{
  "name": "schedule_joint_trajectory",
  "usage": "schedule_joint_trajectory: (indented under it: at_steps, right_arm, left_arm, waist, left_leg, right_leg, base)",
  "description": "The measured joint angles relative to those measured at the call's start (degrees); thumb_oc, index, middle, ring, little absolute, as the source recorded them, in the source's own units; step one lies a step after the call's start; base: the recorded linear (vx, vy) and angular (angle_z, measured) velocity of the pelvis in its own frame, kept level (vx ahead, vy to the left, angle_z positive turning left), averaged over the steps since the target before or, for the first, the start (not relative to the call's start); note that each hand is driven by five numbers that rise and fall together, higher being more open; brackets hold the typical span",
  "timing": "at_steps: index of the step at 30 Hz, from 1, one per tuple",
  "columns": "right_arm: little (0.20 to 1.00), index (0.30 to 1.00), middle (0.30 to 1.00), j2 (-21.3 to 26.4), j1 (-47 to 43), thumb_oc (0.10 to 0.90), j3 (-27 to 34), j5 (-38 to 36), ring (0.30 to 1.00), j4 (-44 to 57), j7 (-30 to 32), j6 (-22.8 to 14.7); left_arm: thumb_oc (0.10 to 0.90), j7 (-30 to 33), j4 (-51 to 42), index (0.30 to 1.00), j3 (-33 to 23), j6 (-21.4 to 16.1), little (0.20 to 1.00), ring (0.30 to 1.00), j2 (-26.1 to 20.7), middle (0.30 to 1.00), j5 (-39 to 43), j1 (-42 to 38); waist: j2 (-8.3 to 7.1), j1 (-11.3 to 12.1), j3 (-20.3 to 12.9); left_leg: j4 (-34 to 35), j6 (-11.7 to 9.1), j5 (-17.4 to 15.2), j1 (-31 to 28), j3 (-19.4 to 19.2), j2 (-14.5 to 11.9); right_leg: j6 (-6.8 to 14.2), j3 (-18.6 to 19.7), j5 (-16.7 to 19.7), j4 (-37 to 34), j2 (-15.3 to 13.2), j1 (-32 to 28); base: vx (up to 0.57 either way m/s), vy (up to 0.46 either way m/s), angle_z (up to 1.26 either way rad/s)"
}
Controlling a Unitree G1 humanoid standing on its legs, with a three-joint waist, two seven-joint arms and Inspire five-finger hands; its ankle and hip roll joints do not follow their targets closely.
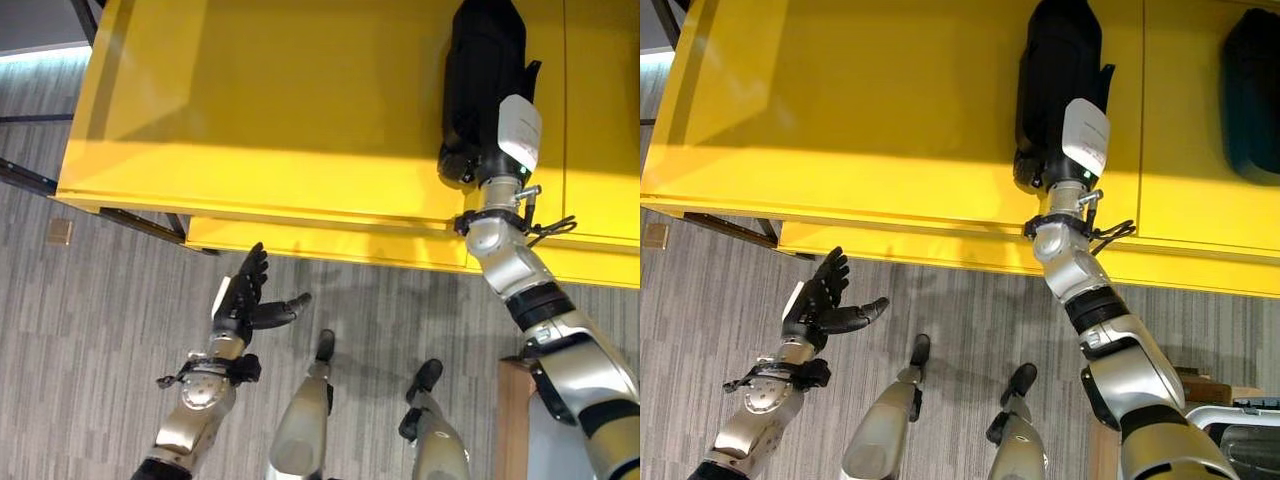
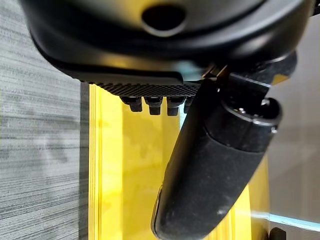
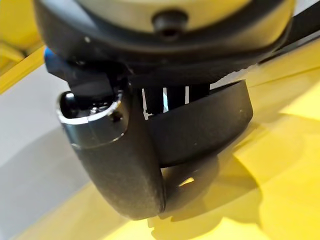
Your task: Move parts from the plastic box to the shelf.
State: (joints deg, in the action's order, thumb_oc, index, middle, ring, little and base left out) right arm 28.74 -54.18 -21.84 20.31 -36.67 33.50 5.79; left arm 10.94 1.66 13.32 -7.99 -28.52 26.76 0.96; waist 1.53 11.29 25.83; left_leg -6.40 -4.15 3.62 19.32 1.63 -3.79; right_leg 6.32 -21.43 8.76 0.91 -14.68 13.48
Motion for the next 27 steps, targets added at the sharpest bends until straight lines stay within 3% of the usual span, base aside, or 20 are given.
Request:
schedule_joint_trajectory:
  at_steps: [11,21,27]
  right_arm:
    - [1.000,1.000,1.000,3.36,0.97,0.900,-1.00,5.56,1.000,9.37,-3.03,0.70]
    - [1.000,1.000,1.000,3.28,9.19,0.900,0.64,5.56,1.000,24.75,-4.90,-0.63]
    - [1.000,1.000,1.000,3.12,13.55,0.900,0.94,5.53,1.000,27.51,-5.63,-1.81]
  left_arm:
    - [0.900,-0.01,0.03,1.000,-0.29,-0.23,1.000,1.000,0.00,1.000,-0.13,-0.24]
    - [0.900,0.18,0.01,1.000,-2.54,-0.44,1.000,1.000,0.00,1.000,-0.29,-0.14]
    - [0.900,1.24,-0.02,1.000,-2.69,-0.43,1.000,1.000,0.01,1.000,-0.71,0.06]
  waist:
    - [-0.37,-0.29,1.54]
    - [-0.79,-0.99,1.81]
    - [-1.54,-1.76,2.22]
  left_leg:
    - [0.00,0.01,-0.01,0.18,-0.29,-0.09]
    - [-0.12,0.05,-0.05,0.15,-0.41,-0.12]
    - [-0.42,0.06,-0.07,0.07,-0.54,-0.22]
  right_leg:
    - [-0.02,0.31,0.00,0.07,0.06,0.39]
    - [-0.02,0.44,0.00,0.25,0.06,0.42]
    - [-0.07,0.67,-0.03,0.68,0.06,0.47]
  base:
    - [0.00,0.000,0.00]
    - [0.00,0.000,0.00]
    - [0.00,0.000,0.00]
